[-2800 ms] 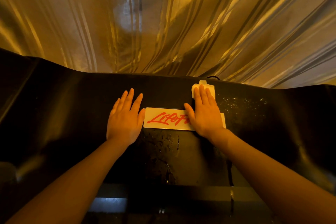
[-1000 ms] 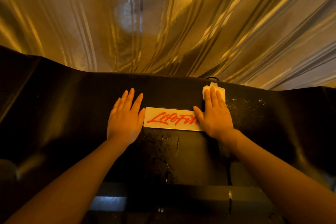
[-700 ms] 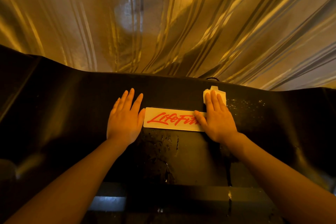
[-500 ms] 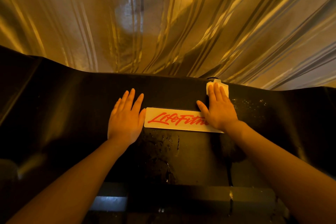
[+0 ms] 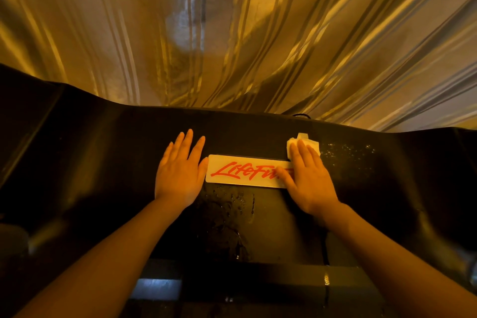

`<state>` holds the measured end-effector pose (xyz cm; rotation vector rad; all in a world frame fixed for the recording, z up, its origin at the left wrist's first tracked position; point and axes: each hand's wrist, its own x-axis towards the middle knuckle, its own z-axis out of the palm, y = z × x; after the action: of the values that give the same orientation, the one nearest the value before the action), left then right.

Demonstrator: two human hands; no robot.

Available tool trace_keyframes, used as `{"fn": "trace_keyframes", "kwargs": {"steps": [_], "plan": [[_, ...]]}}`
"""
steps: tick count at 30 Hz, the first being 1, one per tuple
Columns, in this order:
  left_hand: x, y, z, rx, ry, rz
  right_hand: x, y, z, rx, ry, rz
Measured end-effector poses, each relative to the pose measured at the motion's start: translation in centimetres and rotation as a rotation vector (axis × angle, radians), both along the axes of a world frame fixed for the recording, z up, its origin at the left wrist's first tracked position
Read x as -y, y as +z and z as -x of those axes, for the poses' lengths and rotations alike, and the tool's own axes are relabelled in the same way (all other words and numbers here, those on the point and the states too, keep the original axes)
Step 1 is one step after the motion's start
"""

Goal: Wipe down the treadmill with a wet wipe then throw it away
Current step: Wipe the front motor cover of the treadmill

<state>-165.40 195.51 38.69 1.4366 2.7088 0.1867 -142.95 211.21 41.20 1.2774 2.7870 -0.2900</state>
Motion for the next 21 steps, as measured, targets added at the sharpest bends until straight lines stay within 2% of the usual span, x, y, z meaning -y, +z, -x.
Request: {"fn": "trace_keyframes", "kwargs": {"steps": [4,10,21], "plan": [[0.5,0.0,-0.2,-0.054,-0.012,0.059,1.1,0.0,0.7,-0.047,0.036,-0.008],[3.5,-0.5,-0.3,-0.059,-0.016,0.042,3.6,-0.2,2.7,-0.096,0.155,0.025],[5.0,-1.8,-0.2,-0.077,-0.05,-0.012,9.2,-0.4,5.4,-0.038,0.402,0.029]]}}
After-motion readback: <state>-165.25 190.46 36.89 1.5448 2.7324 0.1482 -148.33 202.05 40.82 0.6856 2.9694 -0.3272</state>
